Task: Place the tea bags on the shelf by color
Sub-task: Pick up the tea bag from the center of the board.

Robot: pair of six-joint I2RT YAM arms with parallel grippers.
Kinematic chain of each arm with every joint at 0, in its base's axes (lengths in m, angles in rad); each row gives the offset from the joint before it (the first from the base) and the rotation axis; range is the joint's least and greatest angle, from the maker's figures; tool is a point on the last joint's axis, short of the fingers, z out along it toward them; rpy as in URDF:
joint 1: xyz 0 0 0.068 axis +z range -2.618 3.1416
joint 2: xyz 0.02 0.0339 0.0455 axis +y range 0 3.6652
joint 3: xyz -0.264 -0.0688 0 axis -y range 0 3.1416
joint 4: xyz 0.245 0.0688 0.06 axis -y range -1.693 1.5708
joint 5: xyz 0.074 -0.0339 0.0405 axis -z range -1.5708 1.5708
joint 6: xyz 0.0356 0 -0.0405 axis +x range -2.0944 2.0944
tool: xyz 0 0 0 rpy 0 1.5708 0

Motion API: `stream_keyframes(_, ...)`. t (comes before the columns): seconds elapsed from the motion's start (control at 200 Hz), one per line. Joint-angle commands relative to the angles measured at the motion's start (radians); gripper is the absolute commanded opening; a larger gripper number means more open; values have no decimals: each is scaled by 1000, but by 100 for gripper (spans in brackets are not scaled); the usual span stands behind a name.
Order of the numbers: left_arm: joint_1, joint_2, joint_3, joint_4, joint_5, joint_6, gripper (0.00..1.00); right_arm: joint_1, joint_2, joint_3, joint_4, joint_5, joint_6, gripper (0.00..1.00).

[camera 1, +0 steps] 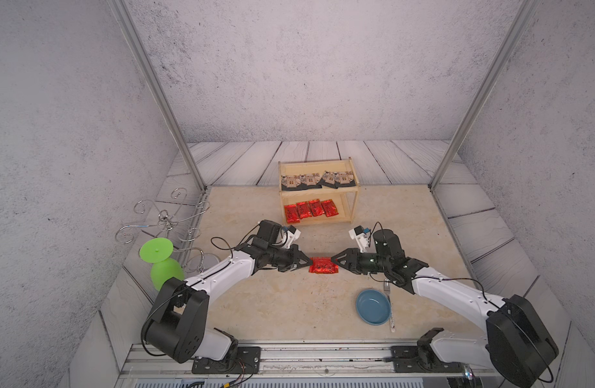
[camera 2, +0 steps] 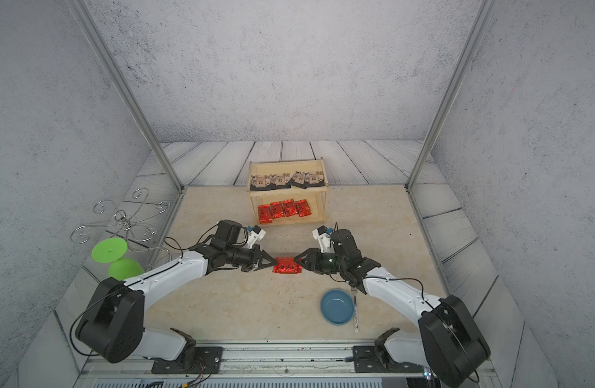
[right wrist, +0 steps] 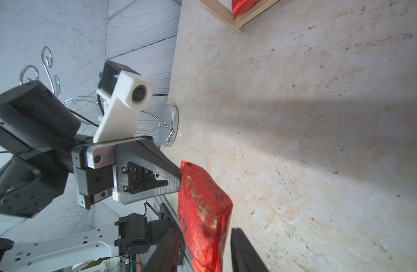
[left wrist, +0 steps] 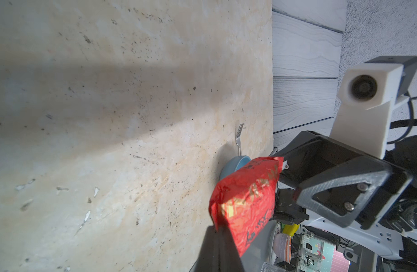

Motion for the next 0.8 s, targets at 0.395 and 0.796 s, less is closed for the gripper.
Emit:
stream_keyframes(0.395,36,-36,-31,72,30,-43,0,-25,-10,-82,187,-112,116,14)
stream_keyframes(0.796,47,-48,21,-57,-1,23,24,-53,75,-67,214,-112,158,0)
